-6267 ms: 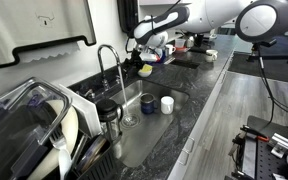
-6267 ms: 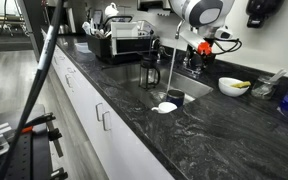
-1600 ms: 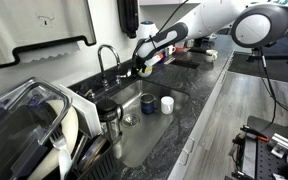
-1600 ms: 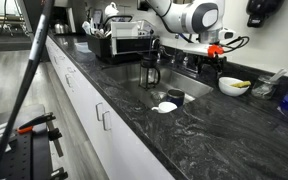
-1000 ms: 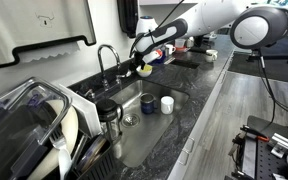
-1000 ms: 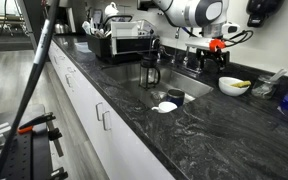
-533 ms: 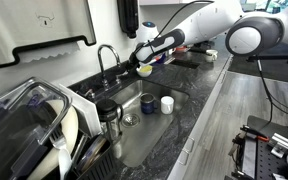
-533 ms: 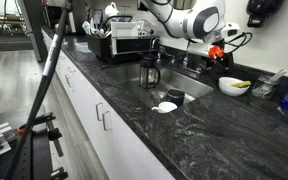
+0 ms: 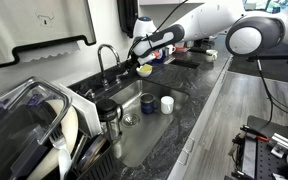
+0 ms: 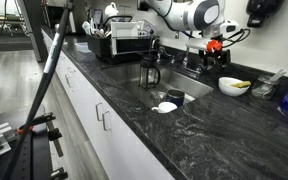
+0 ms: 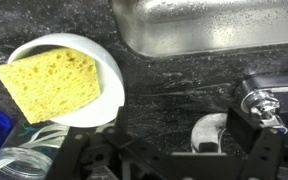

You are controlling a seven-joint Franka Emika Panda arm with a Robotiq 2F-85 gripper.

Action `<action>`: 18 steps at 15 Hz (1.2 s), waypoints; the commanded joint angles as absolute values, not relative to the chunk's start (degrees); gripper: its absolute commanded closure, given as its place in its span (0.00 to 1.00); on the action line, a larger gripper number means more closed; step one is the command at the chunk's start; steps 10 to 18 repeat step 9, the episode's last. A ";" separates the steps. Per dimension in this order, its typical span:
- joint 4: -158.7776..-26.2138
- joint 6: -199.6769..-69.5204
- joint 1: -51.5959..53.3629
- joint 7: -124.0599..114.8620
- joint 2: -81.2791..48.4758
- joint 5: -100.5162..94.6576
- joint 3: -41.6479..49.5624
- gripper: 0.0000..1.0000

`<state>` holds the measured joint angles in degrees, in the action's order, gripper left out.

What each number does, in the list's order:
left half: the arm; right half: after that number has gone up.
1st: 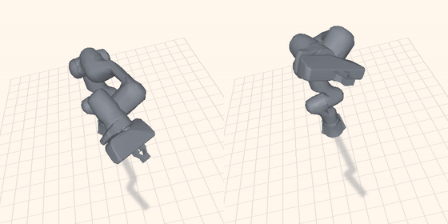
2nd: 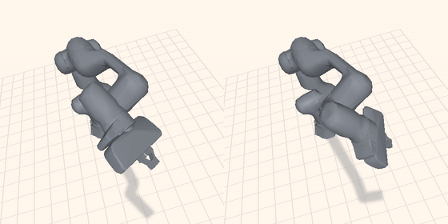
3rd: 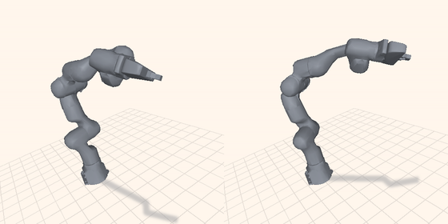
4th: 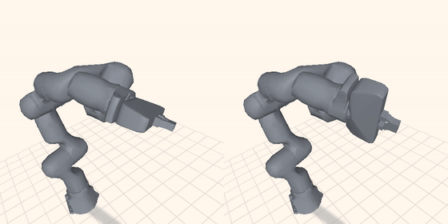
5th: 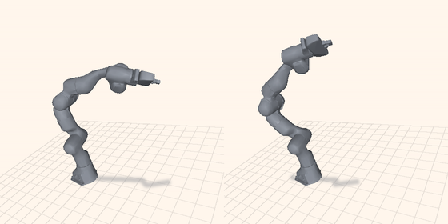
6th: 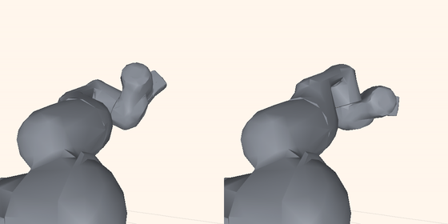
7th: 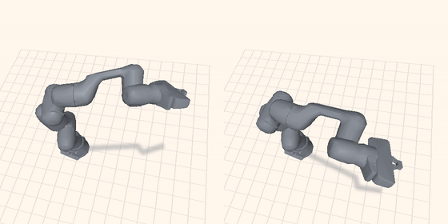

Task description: Turn the right faucet to the right

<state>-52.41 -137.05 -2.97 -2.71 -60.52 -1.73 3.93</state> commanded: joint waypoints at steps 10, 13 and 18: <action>-39.30 -96.57 -3.79 5.27 -56.96 -1.43 2.54 0.00; -39.30 -96.57 -3.79 5.27 -56.96 -1.43 2.54 0.00; -39.30 -96.57 -3.79 5.27 -56.96 -1.43 2.54 0.00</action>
